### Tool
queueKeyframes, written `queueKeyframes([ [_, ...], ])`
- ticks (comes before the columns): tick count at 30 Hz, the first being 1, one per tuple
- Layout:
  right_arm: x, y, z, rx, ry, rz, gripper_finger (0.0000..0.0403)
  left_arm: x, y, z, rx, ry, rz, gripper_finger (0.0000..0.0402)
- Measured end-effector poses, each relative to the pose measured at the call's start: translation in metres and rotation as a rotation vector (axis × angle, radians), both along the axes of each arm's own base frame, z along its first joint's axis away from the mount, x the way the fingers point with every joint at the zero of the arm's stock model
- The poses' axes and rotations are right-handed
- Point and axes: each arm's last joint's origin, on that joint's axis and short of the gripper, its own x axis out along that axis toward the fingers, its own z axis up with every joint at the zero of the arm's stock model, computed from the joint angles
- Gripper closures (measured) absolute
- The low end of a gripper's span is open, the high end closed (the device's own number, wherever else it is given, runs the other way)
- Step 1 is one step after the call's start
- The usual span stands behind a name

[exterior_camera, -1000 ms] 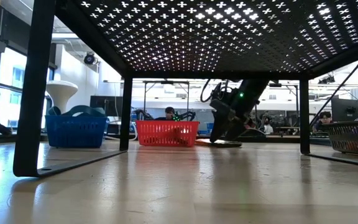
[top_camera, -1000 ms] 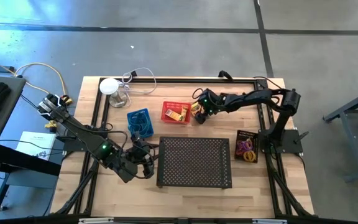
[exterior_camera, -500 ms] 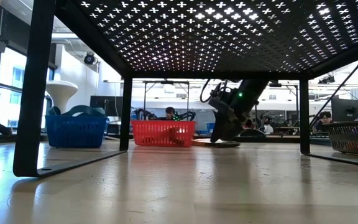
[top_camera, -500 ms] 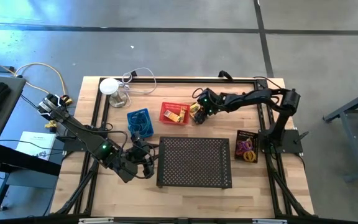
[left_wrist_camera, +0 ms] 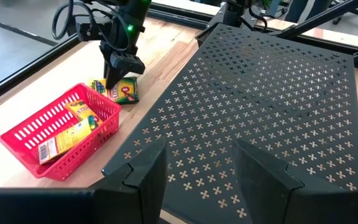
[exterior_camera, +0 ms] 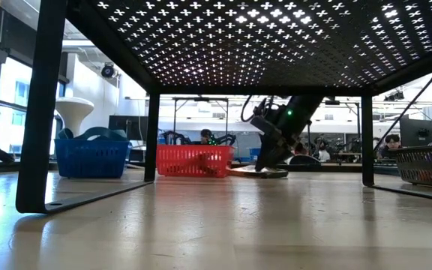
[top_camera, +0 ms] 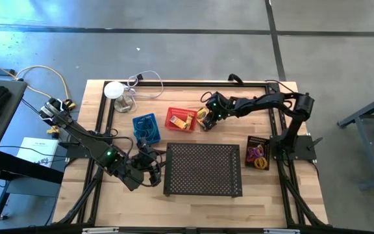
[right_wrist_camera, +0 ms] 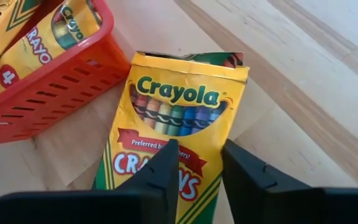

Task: Pick & Place Office Desk Supplies
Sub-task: Put the yellow crayon box into the red bin

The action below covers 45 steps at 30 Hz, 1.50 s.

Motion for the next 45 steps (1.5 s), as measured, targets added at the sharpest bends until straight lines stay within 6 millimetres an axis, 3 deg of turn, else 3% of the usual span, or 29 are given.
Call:
queueKeyframes([
  [13,0.000,-0.001,0.001,-0.046,0.013,-0.010,0.0393,0.000,-0.001,0.000,-0.015,0.012,-0.023,0.0230],
  [34,-0.011,0.012,0.041,-0.094,-0.008,0.015,0.0399,0.000,-0.001,0.000,-0.016,0.011,-0.023,0.0230],
  [45,-0.018,0.021,0.076,-0.117,-0.115,0.040,0.0399,0.000,-0.001,-0.001,-0.021,0.010,-0.020,0.0230],
])
